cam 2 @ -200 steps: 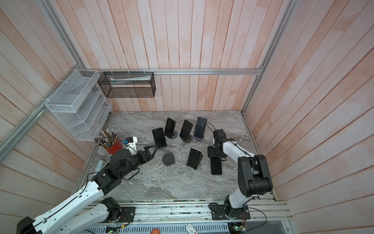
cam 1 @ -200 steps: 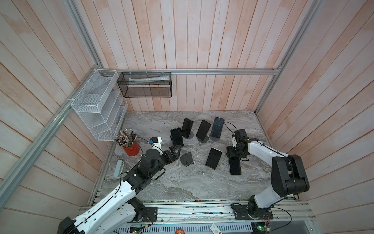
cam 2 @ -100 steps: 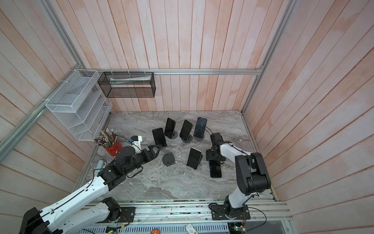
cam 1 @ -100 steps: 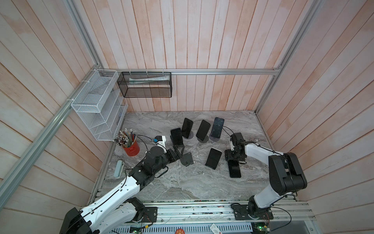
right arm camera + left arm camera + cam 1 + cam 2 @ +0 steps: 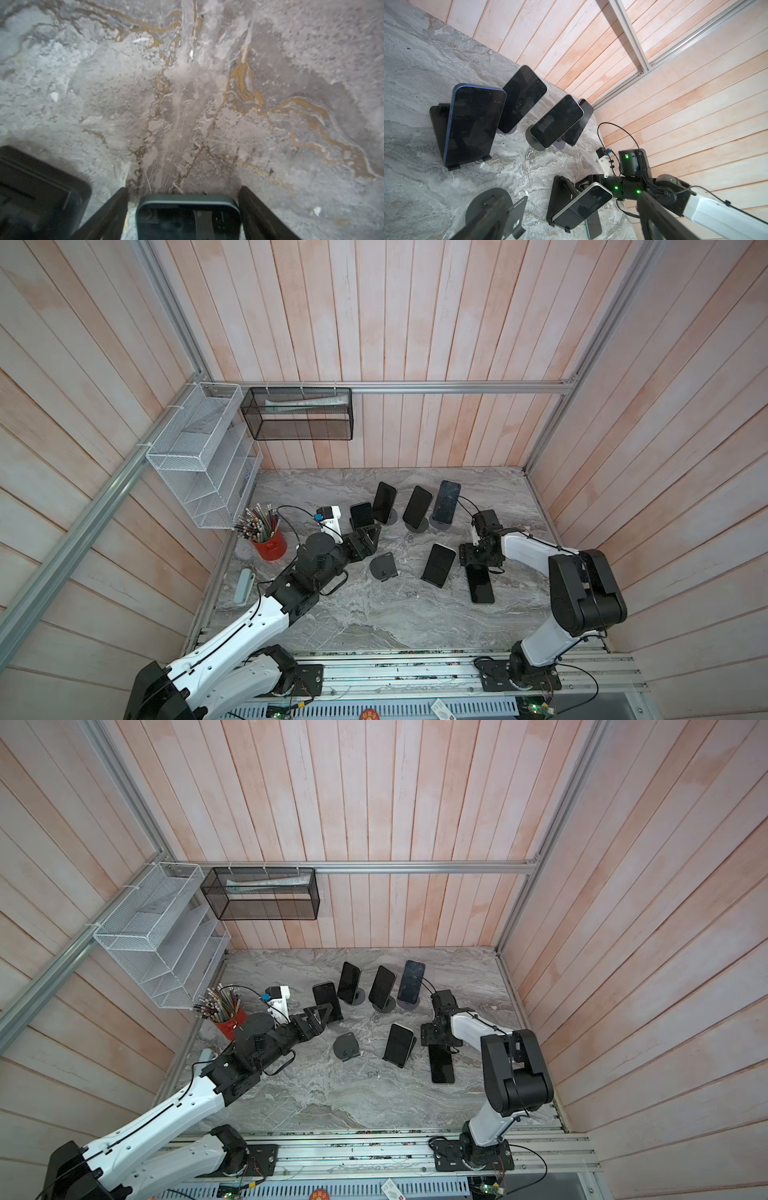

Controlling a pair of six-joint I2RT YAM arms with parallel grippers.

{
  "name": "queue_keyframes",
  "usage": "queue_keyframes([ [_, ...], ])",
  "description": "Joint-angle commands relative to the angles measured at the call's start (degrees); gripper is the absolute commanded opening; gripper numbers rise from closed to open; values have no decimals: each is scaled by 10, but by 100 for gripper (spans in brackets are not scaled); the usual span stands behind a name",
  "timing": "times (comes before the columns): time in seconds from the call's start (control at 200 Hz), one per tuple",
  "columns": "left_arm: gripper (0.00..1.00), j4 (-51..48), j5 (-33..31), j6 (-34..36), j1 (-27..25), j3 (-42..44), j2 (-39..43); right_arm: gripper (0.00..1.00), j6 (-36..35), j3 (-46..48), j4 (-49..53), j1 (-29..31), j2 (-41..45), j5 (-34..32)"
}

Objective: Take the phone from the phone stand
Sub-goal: 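Lower the teal phone flat onto the table and open the right gripper, then move the right gripper over to the empty grey round stand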

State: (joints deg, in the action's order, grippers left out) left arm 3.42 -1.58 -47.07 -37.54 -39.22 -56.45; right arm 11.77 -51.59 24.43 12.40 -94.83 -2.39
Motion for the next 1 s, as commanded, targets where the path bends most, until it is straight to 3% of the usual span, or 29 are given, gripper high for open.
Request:
queue_keyframes([
  [0.0, 98, 6, -9, 23, 2, -25, -9, 83, 0, -1, 1, 4, -7, 32],
  [0.245, 98, 33, -36, 36, 2, -3, 5, 85, 12, -7, -17, 5, 35, 23],
  [0.42, 98, -34, -72, -4, 2, -12, 23, 89, 70, -30, -8, 4, 95, -50],
  [0.485, 97, -68, -98, -51, 2, -2, 30, 89, 98, -52, 4, 2, 117, -70],
  [0.745, 96, -172, -166, -111, 2, -16, 58, 89, 129, -29, -9, 3, 258, -54],
  [0.855, 96, -204, -131, -163, 1, 6, 72, 88, 131, -15, 20, 4, 321, -24],
  [0.995, 96, -165, -45, -199, 0, 67, 96, 80, 169, 15, 36, 28, 396, 27],
])
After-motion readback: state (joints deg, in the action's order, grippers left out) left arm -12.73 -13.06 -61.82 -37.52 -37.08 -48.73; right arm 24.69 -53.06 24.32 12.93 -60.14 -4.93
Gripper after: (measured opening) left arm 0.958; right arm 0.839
